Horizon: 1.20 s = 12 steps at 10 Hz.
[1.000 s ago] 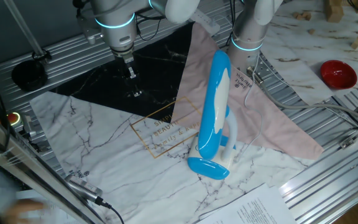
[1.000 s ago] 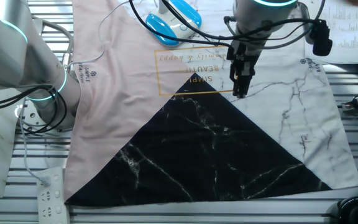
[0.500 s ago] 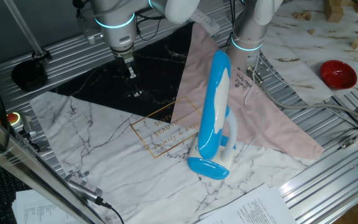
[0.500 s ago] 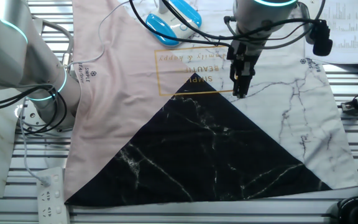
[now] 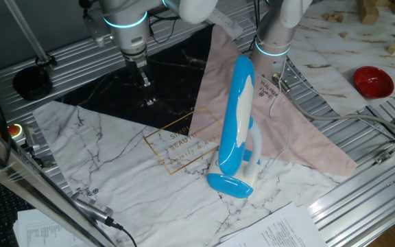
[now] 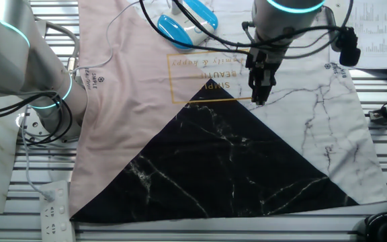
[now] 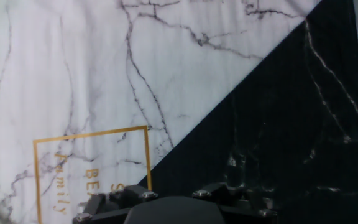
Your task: Turn on the desk lamp by pressing the button
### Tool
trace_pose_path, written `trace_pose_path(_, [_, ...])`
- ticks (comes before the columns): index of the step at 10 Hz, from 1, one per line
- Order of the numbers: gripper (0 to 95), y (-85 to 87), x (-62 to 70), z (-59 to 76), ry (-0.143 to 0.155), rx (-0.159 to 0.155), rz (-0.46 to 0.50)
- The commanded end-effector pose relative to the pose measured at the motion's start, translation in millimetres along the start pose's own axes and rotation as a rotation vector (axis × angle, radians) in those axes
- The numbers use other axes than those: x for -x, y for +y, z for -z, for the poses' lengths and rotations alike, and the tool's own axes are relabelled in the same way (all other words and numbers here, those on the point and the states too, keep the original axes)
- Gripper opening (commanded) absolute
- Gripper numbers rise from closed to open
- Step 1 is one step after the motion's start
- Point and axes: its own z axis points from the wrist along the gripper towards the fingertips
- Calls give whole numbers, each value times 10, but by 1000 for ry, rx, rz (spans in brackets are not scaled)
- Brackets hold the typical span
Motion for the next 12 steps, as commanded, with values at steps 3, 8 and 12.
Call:
trace_pose_path(3, [0,1,3,-1,44,30,-64])
trace_pose_path(8, [0,1,3,0,36,33,-103])
trace_pose_path(12, [0,1,3,1,1,36,-91])
